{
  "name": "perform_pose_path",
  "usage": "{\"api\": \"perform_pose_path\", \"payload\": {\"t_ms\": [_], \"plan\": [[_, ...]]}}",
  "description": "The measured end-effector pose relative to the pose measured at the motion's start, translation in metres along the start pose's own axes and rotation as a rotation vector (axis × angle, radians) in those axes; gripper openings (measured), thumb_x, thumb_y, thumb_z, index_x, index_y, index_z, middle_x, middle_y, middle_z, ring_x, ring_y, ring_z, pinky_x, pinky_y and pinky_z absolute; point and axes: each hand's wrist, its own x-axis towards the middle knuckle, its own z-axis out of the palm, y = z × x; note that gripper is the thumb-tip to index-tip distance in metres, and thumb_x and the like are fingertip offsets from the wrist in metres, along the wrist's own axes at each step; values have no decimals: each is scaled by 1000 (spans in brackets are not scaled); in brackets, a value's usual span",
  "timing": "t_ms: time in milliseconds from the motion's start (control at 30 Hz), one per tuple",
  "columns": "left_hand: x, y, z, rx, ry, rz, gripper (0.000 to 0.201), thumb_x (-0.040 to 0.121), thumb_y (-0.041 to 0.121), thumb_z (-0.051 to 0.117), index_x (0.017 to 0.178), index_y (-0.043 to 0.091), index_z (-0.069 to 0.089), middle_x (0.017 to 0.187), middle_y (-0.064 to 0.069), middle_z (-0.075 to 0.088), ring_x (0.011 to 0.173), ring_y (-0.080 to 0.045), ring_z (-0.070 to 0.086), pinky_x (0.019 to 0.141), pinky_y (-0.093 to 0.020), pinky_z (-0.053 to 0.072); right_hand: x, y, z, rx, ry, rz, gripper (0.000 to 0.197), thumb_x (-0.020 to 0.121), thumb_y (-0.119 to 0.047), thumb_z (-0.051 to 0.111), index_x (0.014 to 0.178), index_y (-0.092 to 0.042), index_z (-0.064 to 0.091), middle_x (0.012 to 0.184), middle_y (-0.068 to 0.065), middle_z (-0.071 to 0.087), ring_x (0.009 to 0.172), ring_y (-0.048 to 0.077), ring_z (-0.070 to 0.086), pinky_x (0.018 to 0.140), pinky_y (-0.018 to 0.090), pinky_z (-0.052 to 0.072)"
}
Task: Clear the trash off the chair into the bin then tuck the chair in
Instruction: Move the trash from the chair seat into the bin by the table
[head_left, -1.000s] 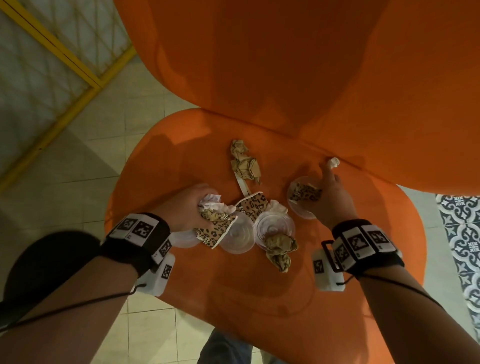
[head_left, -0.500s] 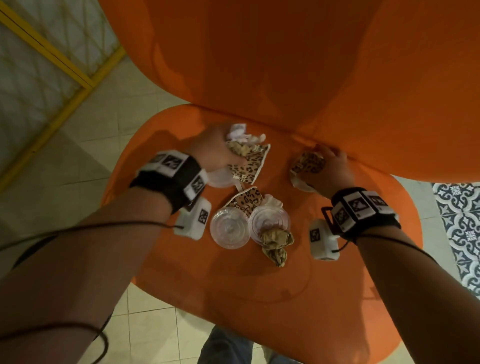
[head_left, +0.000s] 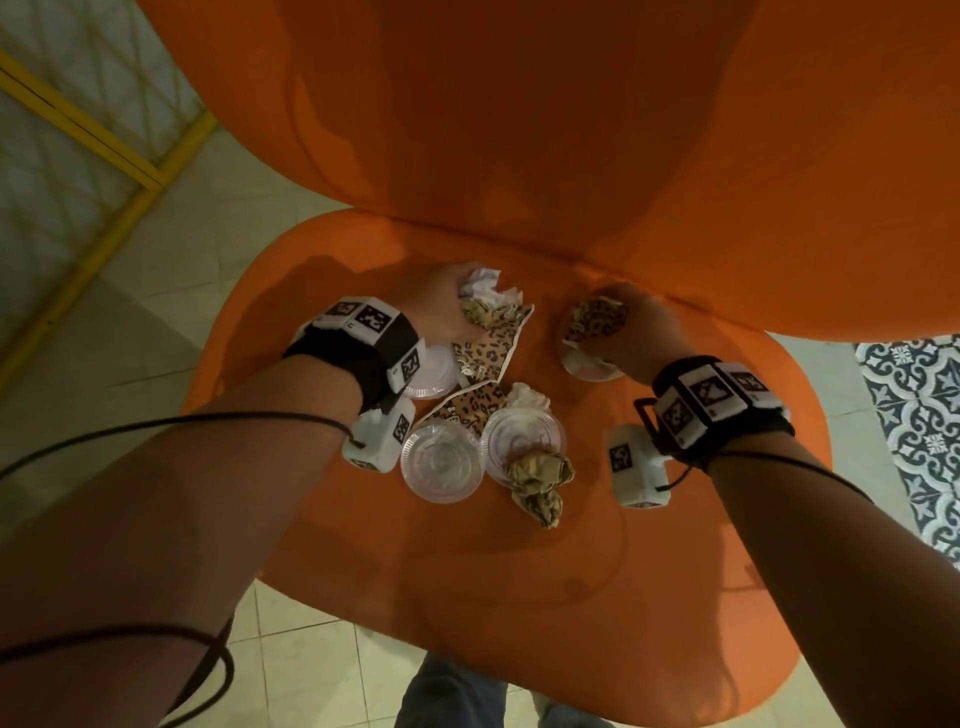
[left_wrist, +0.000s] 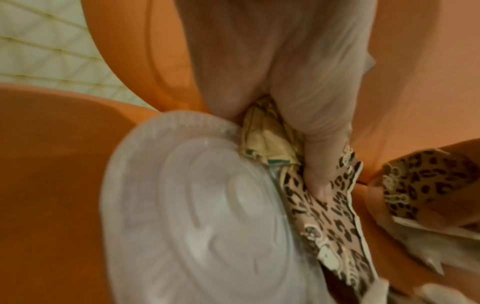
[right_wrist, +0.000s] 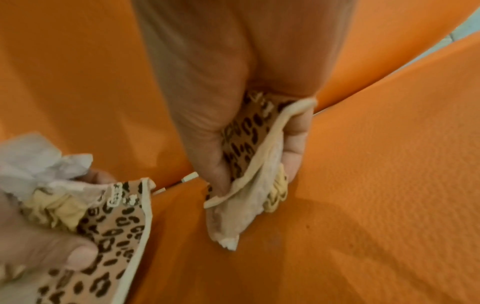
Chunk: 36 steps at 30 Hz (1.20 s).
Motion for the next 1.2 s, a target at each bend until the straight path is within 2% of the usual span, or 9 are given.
{"api": "perform_pose_path", "payload": {"t_ms": [133,267,400,500,600,667,800,933,1200], "plan": [[-18,8,-24,-153,159,14,45,73,13,78,112,23,57,101,14,62,90,-3,59,80,-20,47,-31,-5,-12,168,-12,-81,51,75,-15,77,122,-18,57,115,2,63,104,17,58,75,23,46],[-51,10,-52,-164,171,110,32,71,19,79,86,31,54,80,18,61,70,17,57,59,-5,43,-79,-16,-8,141,-320,-142,74,72,-18,79,136,-27,43,116,-11,51,106,9,52,78,19,46],[-86,-1,-47,-101,-61,23,42,68,21,81,89,44,53,91,21,63,87,8,59,68,-13,46,-99,-15,31,-73,-473,-129,100,73,-19,77,149,-28,14,132,3,49,103,19,58,83,32,55],[-104,-19,-12,-116,-207,-73,57,69,12,80,111,37,50,108,18,56,102,-2,55,78,-21,51,-103,-6,52,-220,-392,-81,95,73,-29,77,148,-24,19,133,8,35,108,28,54,85,33,53],[-118,-32,24,41,-165,-4,66,68,18,81,124,31,48,126,16,46,112,-7,50,88,-20,45,-108,-1,62,-170,-264,-101,89,69,-29,80,142,-21,30,127,6,33,106,27,53,84,32,52],[-125,-36,38,98,-91,37,65,69,23,81,126,32,48,135,18,41,111,-2,46,79,-9,38,-109,1,69,-131,-216,-109,88,66,-28,82,139,-21,33,130,4,37,109,26,52,85,34,51],[-132,-35,58,23,-17,-1,85,69,21,81,138,39,34,138,9,46,107,-1,45,72,-7,36,-111,7,79,-80,-184,-100,82,67,-28,81,134,-23,35,131,-1,46,113,24,51,86,35,48],[-125,-32,63,16,-16,-79,104,63,19,85,146,29,23,147,2,37,126,-13,43,92,-19,36,-115,12,83,-47,-159,-55,83,66,-30,82,135,-26,38,128,1,45,112,26,51,88,38,48],[-119,-30,57,45,-53,-137,69,64,16,84,122,24,47,115,6,62,93,-9,56,66,-17,39,-118,5,71,-83,-250,8,65,76,-20,72,132,-26,39,117,1,63,97,24,63,74,36,56]]}}
